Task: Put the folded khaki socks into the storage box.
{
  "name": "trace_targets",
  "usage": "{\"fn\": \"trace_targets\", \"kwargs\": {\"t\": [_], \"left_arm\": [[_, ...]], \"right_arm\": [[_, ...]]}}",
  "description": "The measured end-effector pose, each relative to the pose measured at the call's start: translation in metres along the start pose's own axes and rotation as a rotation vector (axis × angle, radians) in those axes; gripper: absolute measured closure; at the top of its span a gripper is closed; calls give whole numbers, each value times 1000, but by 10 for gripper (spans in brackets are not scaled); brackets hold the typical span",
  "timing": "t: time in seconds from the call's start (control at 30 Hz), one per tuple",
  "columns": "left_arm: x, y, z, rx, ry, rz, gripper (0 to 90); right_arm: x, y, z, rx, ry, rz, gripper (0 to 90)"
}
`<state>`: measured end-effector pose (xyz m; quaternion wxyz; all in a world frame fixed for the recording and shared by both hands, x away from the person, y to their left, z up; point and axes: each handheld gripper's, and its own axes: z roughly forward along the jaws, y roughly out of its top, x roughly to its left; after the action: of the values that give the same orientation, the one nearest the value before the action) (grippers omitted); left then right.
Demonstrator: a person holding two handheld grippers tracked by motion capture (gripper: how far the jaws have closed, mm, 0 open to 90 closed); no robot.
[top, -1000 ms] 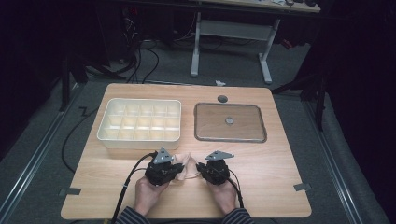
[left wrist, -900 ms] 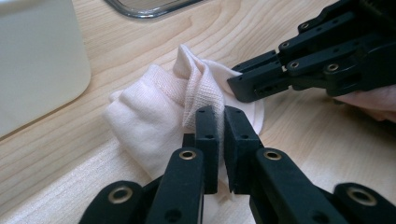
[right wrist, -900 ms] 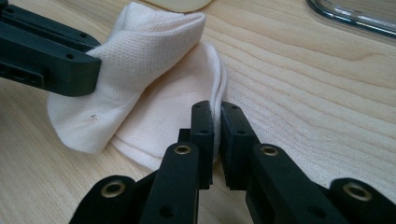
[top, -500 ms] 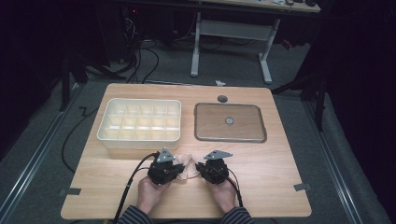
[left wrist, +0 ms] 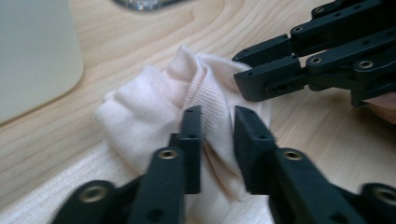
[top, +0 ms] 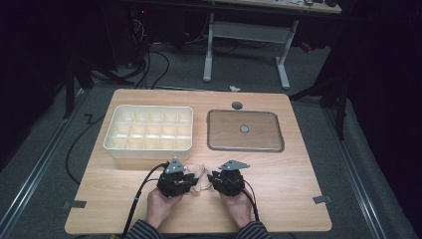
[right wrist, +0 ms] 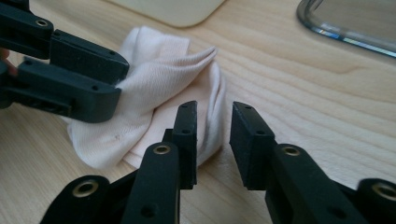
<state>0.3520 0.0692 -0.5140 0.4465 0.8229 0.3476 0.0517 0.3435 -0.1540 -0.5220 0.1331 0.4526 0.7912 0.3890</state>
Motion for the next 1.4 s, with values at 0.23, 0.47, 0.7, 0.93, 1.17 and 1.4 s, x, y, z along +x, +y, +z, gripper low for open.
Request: {"fn": "trace_targets", "kwargs": {"t": [0.23,0.47,0.7,0.93,1.17,1.4], "left_arm": [[-5,1,-11,-64,-11,-69,574],[2,-3,-22,-68,30,-101,500],[18,-10,-19,-31,130,-118,402],[17,-13,-6,3,151,-147,378],[17,-14,-1,28,169,-136,370],[18,-15,-2,59,190,-79,369]], "right_arm": [[1,2,-13,-34,-14,-8,669],[12,11,-26,-51,-14,-64,648],[25,19,-21,-35,23,-84,490],[39,23,-6,-32,-22,-94,374],[46,24,7,-7,-51,-114,355],[42,20,16,21,-84,-111,378]]}}
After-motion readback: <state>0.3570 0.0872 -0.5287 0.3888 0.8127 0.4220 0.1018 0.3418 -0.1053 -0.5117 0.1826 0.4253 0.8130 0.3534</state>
